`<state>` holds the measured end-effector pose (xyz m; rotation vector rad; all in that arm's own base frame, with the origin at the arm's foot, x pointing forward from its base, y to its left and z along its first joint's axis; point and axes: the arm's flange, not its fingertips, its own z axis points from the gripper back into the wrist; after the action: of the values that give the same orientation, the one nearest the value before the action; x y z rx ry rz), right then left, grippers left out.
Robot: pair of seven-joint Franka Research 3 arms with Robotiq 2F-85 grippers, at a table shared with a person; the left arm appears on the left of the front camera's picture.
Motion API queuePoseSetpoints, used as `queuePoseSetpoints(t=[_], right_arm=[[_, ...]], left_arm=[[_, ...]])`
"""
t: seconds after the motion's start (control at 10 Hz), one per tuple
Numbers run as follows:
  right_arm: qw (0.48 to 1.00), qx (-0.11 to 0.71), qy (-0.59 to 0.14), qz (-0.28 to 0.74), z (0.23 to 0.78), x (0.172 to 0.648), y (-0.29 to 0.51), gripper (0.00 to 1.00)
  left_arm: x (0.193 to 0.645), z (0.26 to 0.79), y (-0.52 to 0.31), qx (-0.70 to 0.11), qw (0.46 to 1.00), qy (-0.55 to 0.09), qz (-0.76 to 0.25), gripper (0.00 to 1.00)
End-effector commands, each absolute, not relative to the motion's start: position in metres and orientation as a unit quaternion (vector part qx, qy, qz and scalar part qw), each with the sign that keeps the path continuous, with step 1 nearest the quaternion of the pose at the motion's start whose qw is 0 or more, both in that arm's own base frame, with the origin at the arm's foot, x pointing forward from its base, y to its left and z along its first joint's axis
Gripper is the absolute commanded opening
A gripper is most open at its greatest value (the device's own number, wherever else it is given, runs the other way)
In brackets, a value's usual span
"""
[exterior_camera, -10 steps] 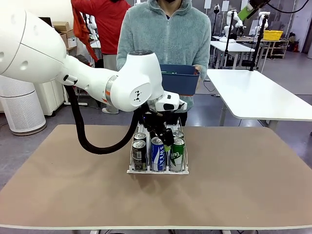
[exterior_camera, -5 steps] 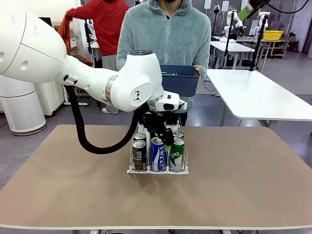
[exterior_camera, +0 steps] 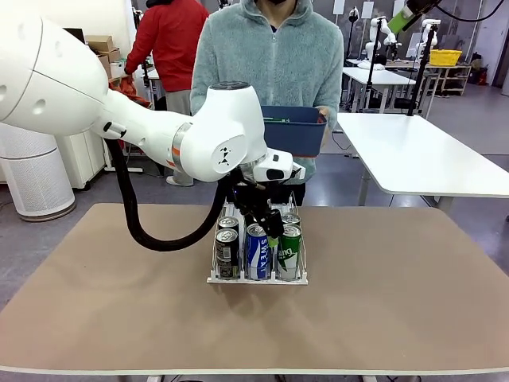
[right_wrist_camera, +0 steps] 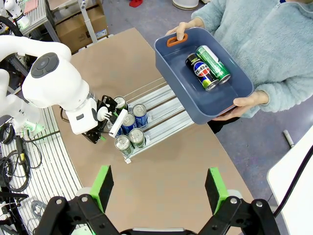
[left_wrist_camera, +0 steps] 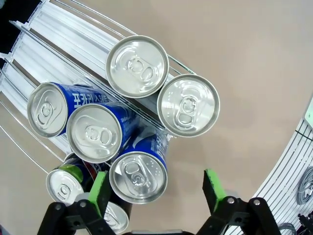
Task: Fill the beverage cans into the dispenser.
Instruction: Pick up the Sprite handed by the human.
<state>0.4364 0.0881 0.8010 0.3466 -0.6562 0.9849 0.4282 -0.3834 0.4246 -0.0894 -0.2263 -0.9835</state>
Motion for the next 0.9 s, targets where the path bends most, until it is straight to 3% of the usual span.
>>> queuePoseSetpoints(t=[0.0,0.4,0.8], right_arm=[[0.818,0.164,-0.306,0.459,0.801,0.436,0.089,1.00],[0.818,0.164,-0.306,0.459,0.801,0.436,0.089,1.00],[0.818,0.164,-0.306,0.459,0.801,0.436,0.089,1.00]], left_arm=[[0.419,0.446,-0.367,-0.034,0.865,-0.109,-0.489,1.00],[0.404,0.503,-0.319,-0.048,0.856,-0.158,-0.490,1.00],[0.385,0.596,-0.272,-0.021,0.844,-0.202,-0.496,1.00]])
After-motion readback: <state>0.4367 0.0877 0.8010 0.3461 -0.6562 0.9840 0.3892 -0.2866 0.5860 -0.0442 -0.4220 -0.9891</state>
